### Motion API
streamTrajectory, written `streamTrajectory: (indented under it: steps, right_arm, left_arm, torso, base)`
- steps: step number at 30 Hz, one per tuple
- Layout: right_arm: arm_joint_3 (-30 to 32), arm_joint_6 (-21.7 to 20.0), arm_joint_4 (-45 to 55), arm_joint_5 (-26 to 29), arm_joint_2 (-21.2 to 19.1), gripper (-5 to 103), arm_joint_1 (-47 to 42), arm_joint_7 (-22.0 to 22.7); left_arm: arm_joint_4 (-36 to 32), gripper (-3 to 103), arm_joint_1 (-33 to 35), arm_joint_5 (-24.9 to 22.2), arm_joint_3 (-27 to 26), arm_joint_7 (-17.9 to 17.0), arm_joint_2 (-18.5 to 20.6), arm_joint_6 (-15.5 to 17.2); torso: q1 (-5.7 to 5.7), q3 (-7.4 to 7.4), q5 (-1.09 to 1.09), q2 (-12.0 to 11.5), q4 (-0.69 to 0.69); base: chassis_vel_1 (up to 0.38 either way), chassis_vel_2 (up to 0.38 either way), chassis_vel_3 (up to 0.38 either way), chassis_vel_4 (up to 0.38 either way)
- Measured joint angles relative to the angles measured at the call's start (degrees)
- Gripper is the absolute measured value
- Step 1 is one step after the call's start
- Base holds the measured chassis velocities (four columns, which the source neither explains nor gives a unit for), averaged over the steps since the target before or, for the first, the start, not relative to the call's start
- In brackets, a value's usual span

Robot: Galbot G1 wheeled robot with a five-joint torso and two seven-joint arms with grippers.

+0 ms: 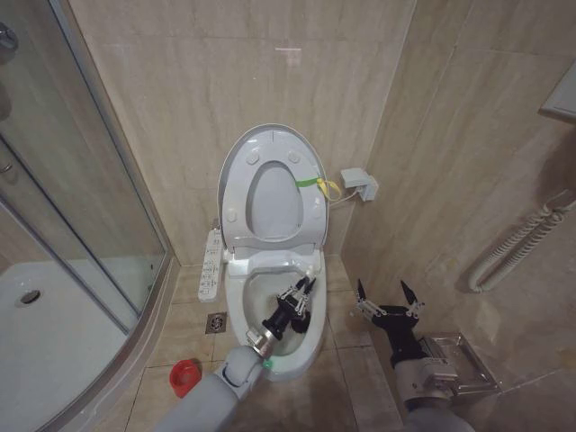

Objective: Open the toilet lid, clean the toilet bowl with a toilet brush, close the toilet lid, and flush.

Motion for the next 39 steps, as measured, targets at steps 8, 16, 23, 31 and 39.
streamTrajectory:
  steps: [8,16,23,31,39]
  right_arm:
    - [0.0,0.0,0.0,0.0,0.0,100,0.0,0.0]
    - [0.0,0.0,0.0,0.0,0.0,100,0.0,0.0]
    - [0.0,0.0,0.0,0.0,0.0,100,0.0,0.0]
    - [0.0,0.0,0.0,0.0,0.0,100,0.0,0.0]
    - [0.0,0.0,0.0,0.0,0.0,100,0.0,0.0]
  left_arm:
    - [7.21,18,-0.67,-0.14,-1.36,0.5,-0.38,-1.0]
    - [11.36,18,-1.91,-0.64,-2.94,1.22,-0.6,-2.1]
    - [3.56,18,-1.19,-0.42,-1.41,-0.23,-0.62,-0.13]
    - [1.29,18,0.11,-0.34,-0.17,-0.65,-0.27,0.64]
    - [14.99,18,-2.48,0.96,-4.94,1.12,-0.93,-2.04]
  torso:
    - [-0.01,0.0,-0.01,0.0,0.0]
    - [0.0,0.0,-0.01,0.0,0.0]
    - [0.0,0.0,-0.01,0.0,-0.01]
    - [0.0,0.0,0.0,0.0,0.0]
    - [0.0,0.0,-0.01,0.0,-0.01]
  base:
    - [0.0,0.0,0.0,0.0]
    - [0.0,0.0,0.0,0.0]
    - [0.0,0.0,0.0,0.0]
    - [0.0,0.0,0.0,0.0]
    - [0.0,0.0,0.0,0.0]
